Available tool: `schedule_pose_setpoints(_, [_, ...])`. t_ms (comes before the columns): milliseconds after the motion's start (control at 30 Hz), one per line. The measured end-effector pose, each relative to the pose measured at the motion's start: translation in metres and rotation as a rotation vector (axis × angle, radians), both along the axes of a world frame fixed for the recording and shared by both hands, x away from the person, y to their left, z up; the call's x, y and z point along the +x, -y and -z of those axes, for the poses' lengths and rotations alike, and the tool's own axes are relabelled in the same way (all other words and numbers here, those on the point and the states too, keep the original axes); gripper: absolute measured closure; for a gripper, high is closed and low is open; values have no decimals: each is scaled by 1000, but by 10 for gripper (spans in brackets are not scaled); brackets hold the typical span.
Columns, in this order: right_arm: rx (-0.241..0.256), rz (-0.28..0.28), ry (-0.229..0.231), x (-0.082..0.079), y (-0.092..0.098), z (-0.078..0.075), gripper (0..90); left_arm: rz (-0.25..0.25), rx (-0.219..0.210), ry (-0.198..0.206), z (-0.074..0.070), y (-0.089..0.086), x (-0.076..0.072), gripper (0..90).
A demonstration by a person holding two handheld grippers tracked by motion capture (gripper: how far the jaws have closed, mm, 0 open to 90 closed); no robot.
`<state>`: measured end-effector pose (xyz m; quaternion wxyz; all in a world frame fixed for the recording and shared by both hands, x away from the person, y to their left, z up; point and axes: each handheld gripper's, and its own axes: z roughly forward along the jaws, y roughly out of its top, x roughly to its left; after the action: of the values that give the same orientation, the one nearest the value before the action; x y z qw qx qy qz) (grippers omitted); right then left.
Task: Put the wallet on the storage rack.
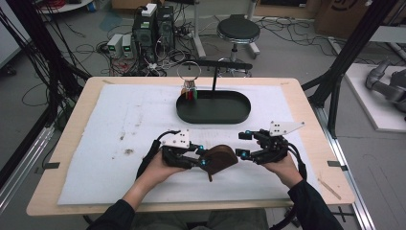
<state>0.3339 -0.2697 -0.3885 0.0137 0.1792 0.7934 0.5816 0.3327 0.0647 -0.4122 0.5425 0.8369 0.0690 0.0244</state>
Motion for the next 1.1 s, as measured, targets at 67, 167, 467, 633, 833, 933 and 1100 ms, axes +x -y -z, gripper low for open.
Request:
schedule_pose_setpoints(67, [-32,-11,-7,0,-3,2,291,-5,19,10,-4,-2,-1,672])
schedule_pose_setpoints(167, [-82,-34,-4,1,-9,5,269,-9,64,47,-10,-2,-3,672])
schedule_pose_setpoints(467, [-195,-79,27,-4,-30,11,260,0,115,78,-15,0,-7,673])
schedule_pose_setpoints(633, [-239,-102,31,-6,-40,14,336,24,126,84,-14,5,-9,673])
schedule_pose_setpoints(833, [-250,-169,32,-9,-45,16,581,39,134,90,-14,7,-10,672])
schedule_pose_setpoints(933, [-248,-182,33,-8,-44,15,650,44,131,97,-14,7,-11,667])
schedule_pose_setpoints(1100, [-242,-190,42,-9,-43,14,671,24,99,71,-15,6,-10,559])
